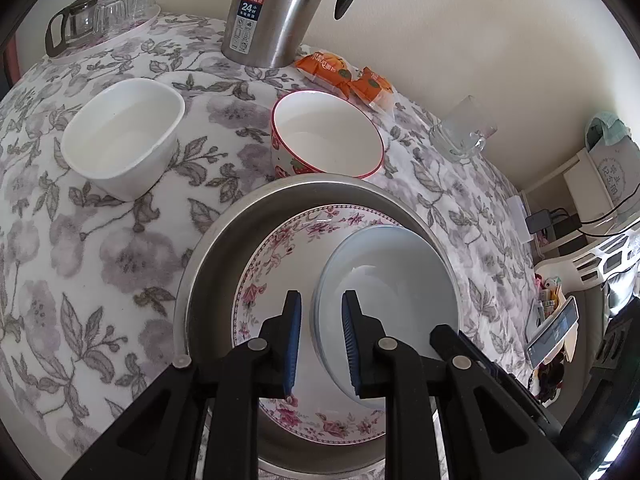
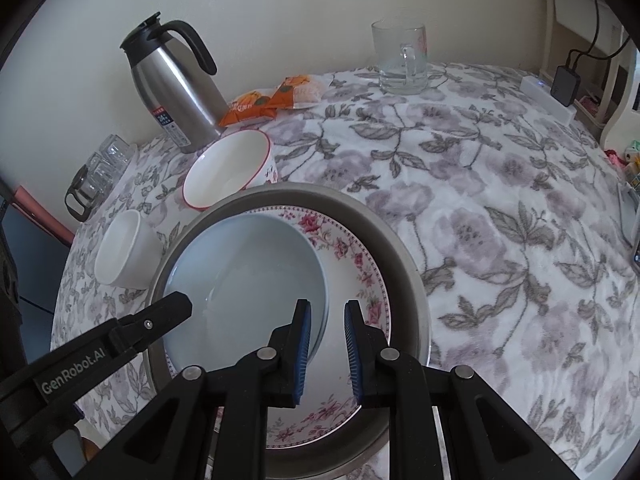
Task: Organize plates and bowls
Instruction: 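Lower the white bowl onto the pink-rose plate and open both grippers, then move both grippers over to the small white square bowl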
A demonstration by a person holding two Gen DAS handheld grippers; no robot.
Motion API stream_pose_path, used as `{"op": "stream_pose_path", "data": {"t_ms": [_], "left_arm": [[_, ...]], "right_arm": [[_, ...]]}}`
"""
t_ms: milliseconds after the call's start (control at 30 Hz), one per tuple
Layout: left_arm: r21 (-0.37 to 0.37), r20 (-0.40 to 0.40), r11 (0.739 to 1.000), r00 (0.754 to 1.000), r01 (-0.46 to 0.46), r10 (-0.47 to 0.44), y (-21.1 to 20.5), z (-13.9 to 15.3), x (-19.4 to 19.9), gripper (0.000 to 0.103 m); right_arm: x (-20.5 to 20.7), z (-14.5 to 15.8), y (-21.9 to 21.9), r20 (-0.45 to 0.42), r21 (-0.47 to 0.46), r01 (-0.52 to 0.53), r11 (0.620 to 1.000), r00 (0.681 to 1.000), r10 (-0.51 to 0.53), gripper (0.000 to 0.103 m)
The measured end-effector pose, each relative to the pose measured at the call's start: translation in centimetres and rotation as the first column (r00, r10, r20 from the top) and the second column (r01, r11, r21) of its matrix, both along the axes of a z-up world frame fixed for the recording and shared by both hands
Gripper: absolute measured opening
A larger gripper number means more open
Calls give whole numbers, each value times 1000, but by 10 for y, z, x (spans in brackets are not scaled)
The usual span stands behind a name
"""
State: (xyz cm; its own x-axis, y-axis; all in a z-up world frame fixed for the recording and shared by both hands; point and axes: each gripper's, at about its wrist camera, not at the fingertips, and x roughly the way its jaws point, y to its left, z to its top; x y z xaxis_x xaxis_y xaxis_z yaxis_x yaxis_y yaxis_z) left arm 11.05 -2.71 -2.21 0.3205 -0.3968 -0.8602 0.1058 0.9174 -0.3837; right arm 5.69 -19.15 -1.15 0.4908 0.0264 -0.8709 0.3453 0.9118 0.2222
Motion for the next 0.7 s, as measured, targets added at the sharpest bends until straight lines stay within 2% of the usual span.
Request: {"op": "stream_pose_path", "data": {"t_ms": [267,367,433,500,600,700], "left_arm": [[-1,51,1000,998,-28,28,8,17,-5,22],[16,77,999,996,-50,48,10,24,-7,30],[32,90,997,994,-67,64,13,26,-7,48],[56,95,995,992,-87,81,15,27,-7,56],[82,86,991,991,-106,99,17,24,-6,57],[97,67,988,991,-120,114,19,20,-4,59]], "right_arm": [[-6,19,-6,50,-11,19,1000,999,-19,19],[-7,23,-7,61,-26,27,999,998,-25,20],[-7,24,-7,57,-42,35,999,998,-32,27],[-6,23,-8,50,-48,36,998,998,-34,43],[-6,22,-8,43,-65,33,997,999,-30,57],[-5,21,-7,40,-90,28,996,999,-24,66]]}}
